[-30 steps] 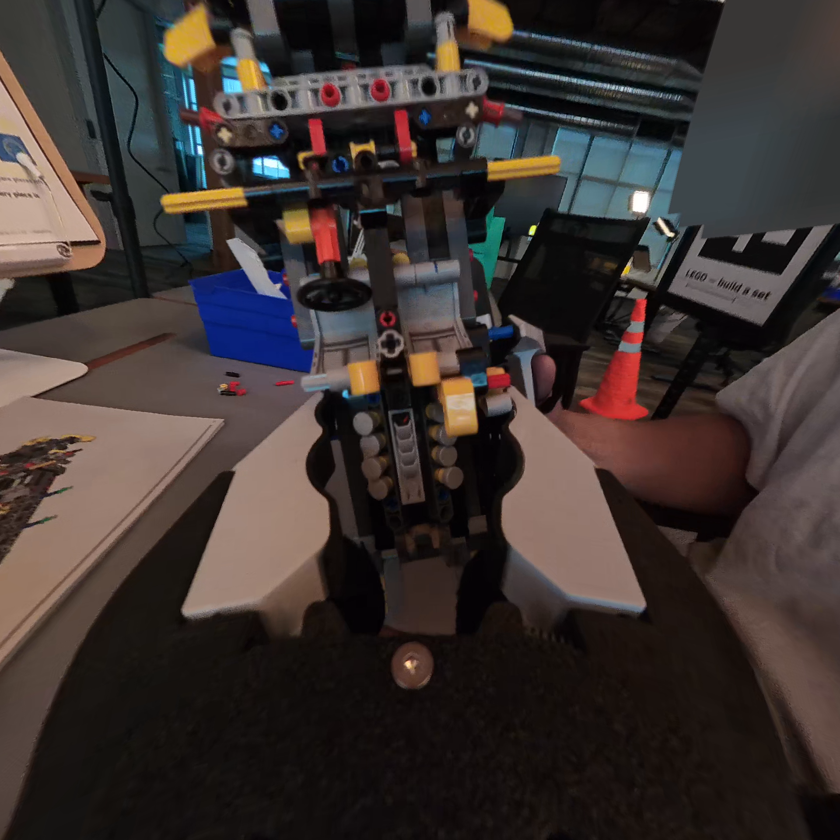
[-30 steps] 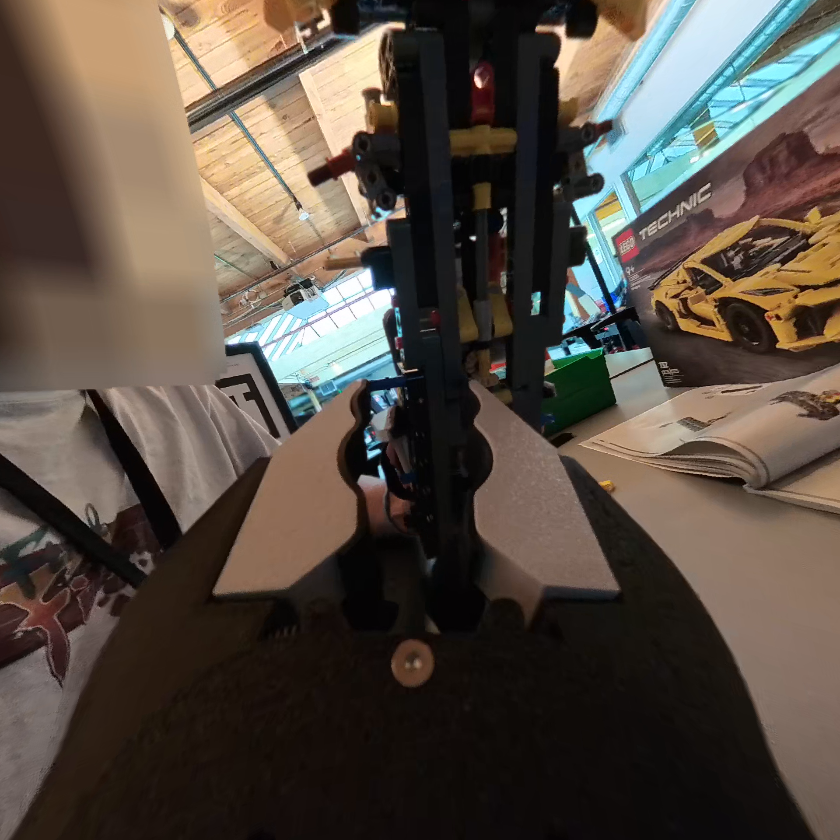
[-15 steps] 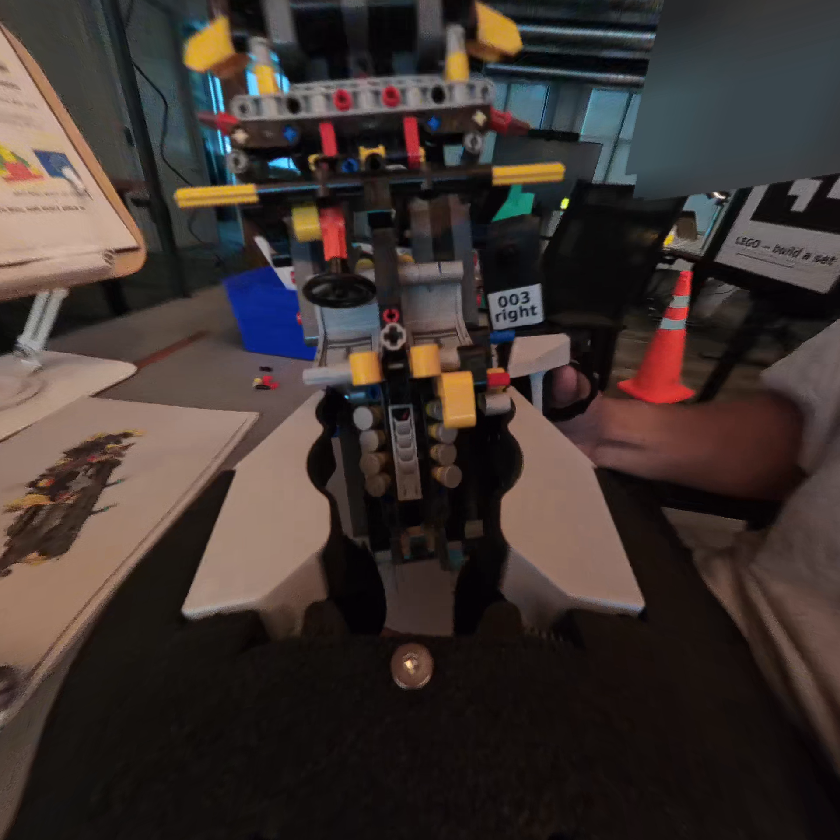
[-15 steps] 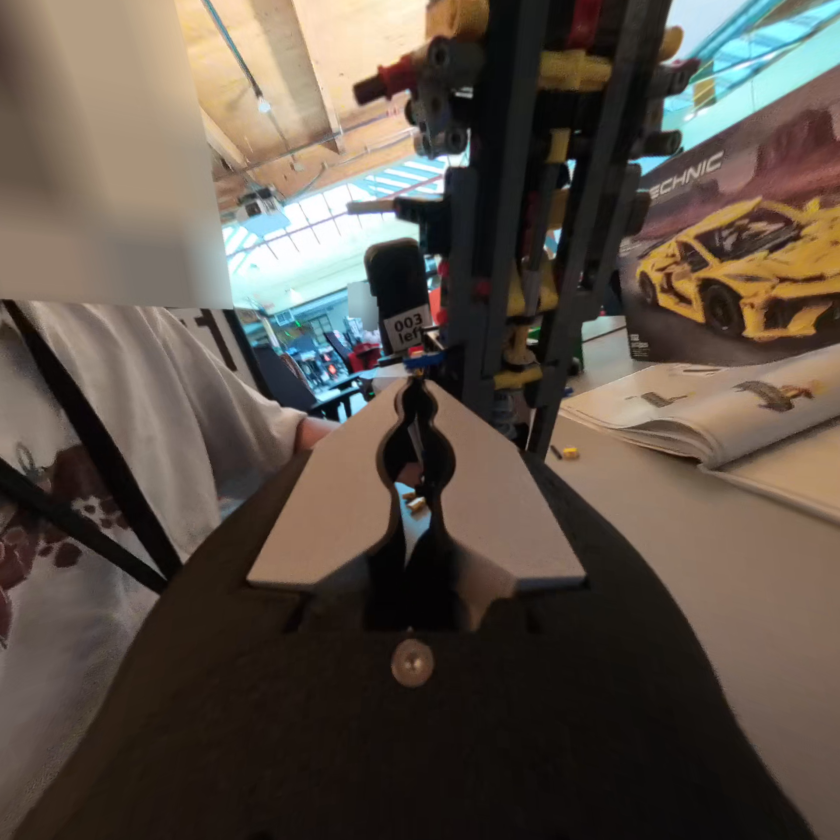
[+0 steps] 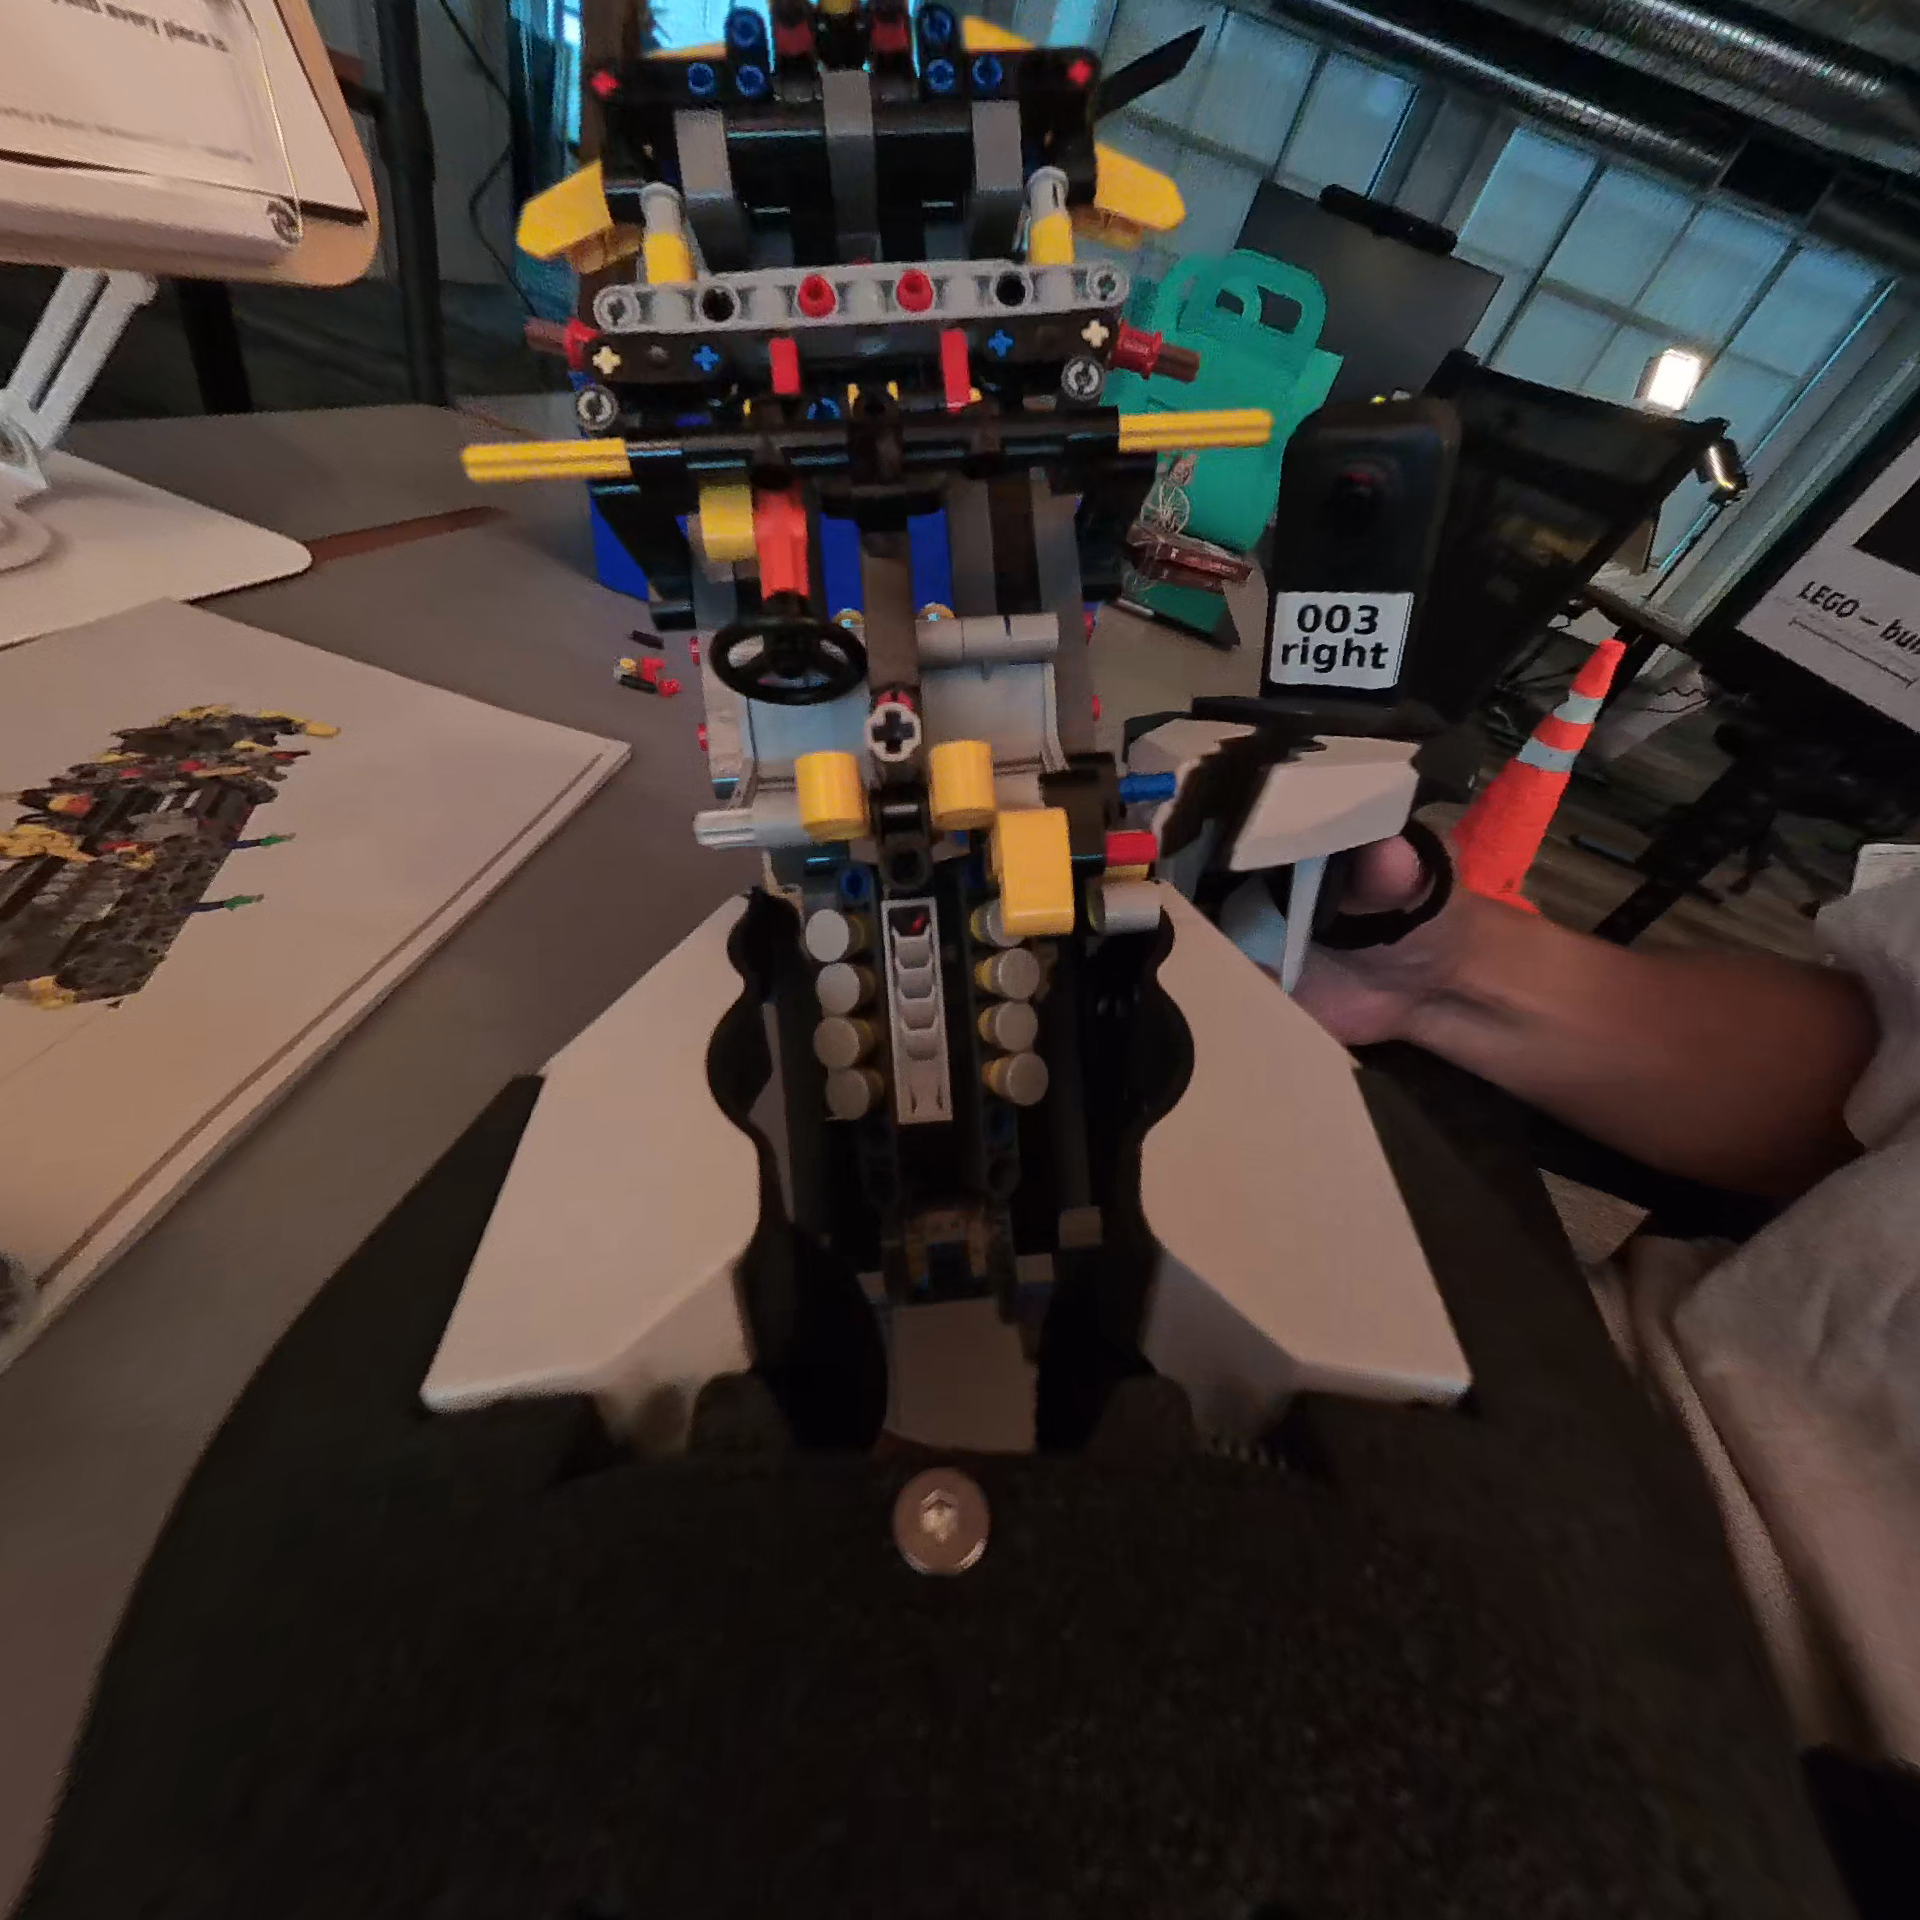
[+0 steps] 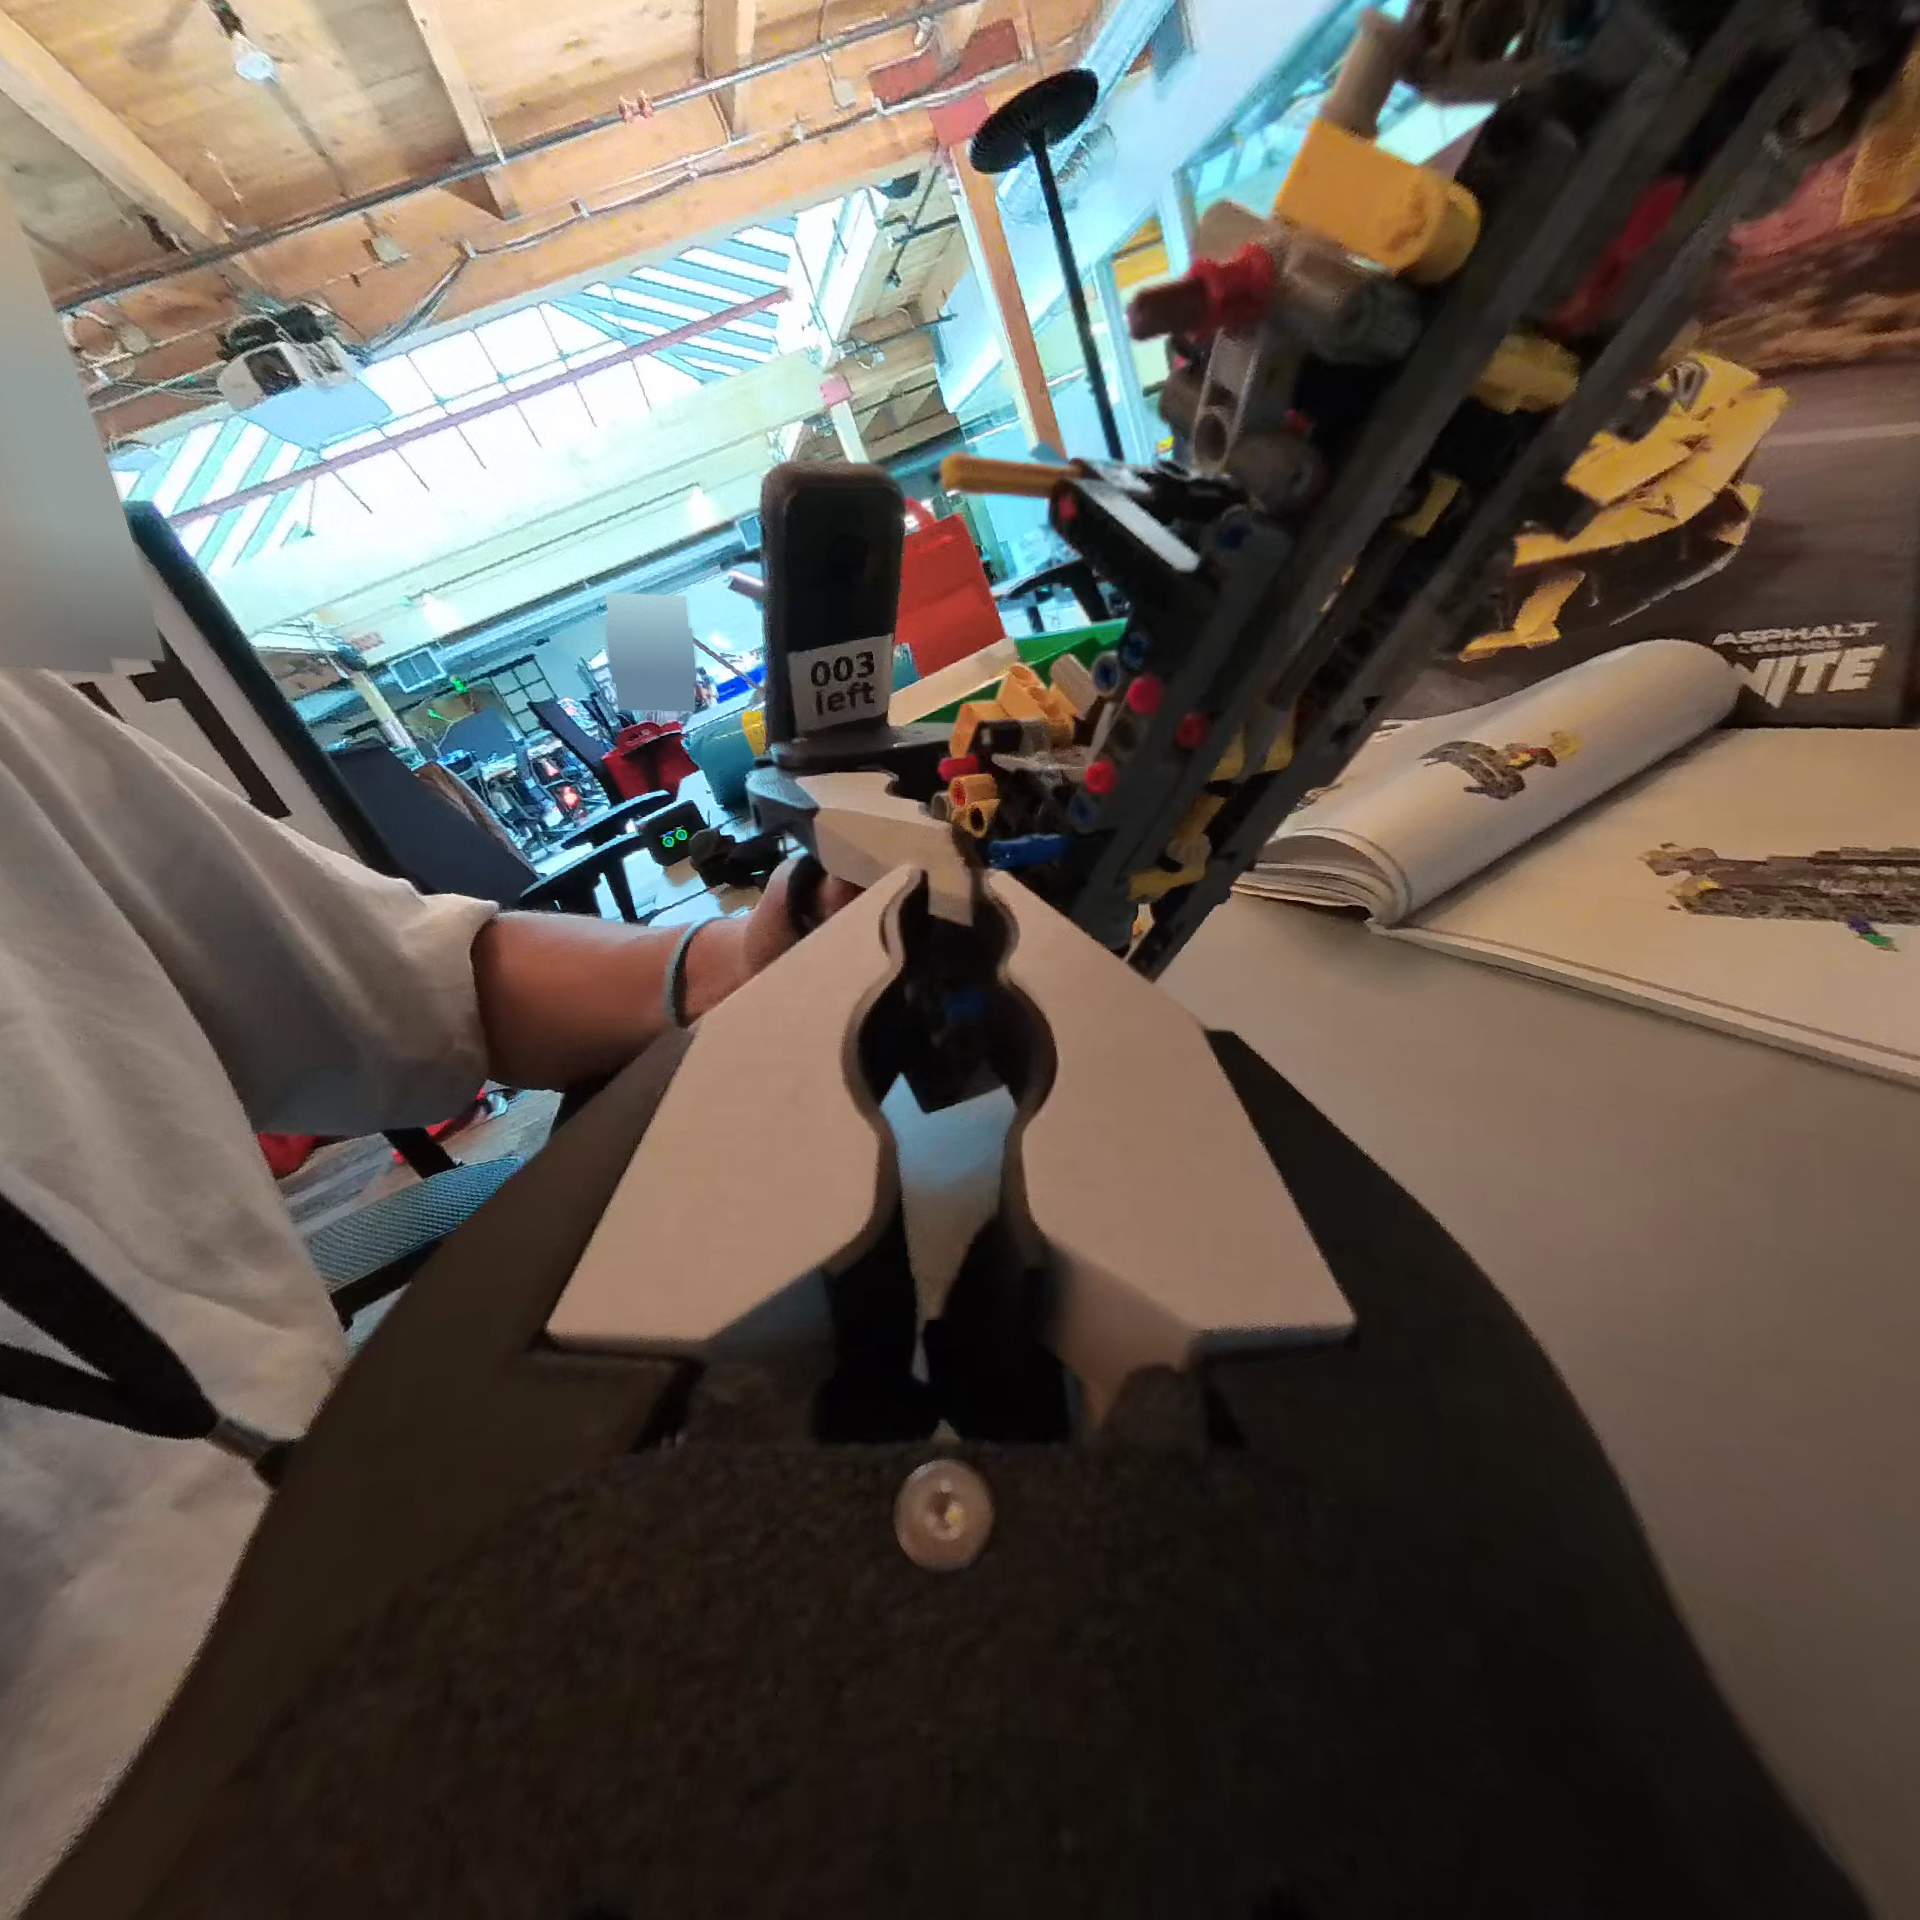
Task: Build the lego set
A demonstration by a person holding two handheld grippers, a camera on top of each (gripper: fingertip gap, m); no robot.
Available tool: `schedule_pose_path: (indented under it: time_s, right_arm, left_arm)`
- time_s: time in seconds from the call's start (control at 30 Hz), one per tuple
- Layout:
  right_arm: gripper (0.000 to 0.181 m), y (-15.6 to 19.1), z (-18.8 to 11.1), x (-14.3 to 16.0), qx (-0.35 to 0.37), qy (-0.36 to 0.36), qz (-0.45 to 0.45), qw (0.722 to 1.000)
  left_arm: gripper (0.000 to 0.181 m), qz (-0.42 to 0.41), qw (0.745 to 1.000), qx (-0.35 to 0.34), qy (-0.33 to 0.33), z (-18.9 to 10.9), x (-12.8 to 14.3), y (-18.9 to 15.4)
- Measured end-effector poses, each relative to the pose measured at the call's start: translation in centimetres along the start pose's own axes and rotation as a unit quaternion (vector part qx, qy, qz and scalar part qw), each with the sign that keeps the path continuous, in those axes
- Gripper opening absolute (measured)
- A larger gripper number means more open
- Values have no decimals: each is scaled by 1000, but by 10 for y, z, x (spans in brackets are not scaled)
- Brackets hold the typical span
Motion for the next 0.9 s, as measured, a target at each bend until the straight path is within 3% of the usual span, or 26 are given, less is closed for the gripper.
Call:
schedule_pose_path:
  time_s: [0.13,0.23,0.33,0.4,0.47,0.5,0.6,0.7,0.77,0.87,0.9]
  right_arm:
    - [12,-9,-4,2,32,4,10,999]
    - [16,-15,-10,-9,49,-40,37,997]
    - [25,-14,-17,-27,19,-120,105,987]
    - [31,-13,-21,-36,-7,-163,146,976]
    - [32,-13,-27,-44,-26,-201,174,964]
    - [32,-14,-30,-47,-30,-215,185,958]
    - [32,-16,-34,-51,-42,-238,213,947]
    - [31,-17,-34,-51,-46,-246,223,942]
    - [35,-11,-37,-56,-82,-264,238,931]
    - [35,-7,-62,-80,-216,-347,353,842]
    - [35,-11,-63,-79,-211,-340,365,840]
  left_arm:
    - [71,-17,999,-13,31,-5,4,13]
    - [71,-137,990,28,9,-9,3,20]
    - [71,-290,950,97,-64,-15,-9,25]
    - [71,-377,906,156,-115,-21,-20,25]
    - [72,-417,873,188,-169,-28,-31,27]
    - [74,-416,868,202,-179,-31,-35,25]
    - [71,-405,867,211,-199,-37,-44,24]
    - [71,-353,896,197,-182,-38,-45,23]
    - [71,-351,897,203,-176,-39,-47,23]
    - [71,-287,939,148,-119,-35,-35,31]
    - [71,-256,953,133,-92,-34,-31,33]
Point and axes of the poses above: each gripper's, where its closed fingertips meet, z out along the fingers, x out of its underside, y = z × x across the jaws, the point moved 5 cm from there along -z, back along the fingers, and after that the axes turned 13 degrees about -y, right-handed, at the moved point
